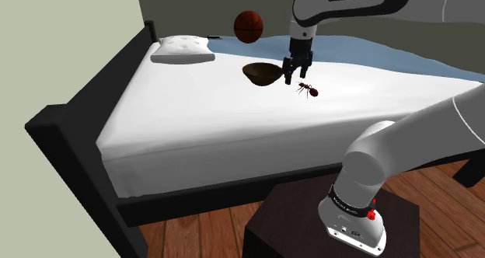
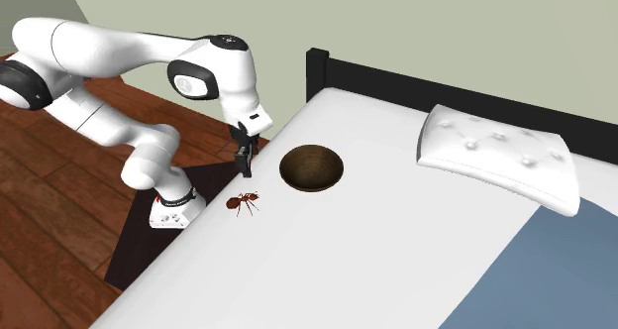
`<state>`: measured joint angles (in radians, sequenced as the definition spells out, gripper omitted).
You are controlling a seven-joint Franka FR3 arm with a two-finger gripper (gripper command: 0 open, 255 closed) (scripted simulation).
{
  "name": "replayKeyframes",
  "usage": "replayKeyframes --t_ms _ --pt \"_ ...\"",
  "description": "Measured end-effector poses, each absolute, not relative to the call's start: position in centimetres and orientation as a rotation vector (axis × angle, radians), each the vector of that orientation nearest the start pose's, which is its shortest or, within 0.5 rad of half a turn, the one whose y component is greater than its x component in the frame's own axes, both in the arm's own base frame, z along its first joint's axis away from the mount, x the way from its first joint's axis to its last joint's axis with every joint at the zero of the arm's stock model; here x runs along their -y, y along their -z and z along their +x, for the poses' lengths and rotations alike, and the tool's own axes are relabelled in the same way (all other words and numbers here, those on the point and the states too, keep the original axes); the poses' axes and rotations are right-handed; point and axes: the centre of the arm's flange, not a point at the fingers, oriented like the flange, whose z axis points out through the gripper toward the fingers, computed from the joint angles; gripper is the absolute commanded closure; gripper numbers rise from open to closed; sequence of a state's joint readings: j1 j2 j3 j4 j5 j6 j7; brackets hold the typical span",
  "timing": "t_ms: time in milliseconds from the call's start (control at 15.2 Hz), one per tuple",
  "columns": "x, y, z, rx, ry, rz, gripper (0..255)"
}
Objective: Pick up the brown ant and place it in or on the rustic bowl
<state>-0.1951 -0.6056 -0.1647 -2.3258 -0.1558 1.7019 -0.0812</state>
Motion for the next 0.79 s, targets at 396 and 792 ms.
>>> replayKeyframes --t_ms 396,792 --pt "21.1 -52.4 33.1 -0.475 -0.179 -3.196 0" --pt "22.1 -49.3 32.9 -0.484 -0.191 -3.198 0"
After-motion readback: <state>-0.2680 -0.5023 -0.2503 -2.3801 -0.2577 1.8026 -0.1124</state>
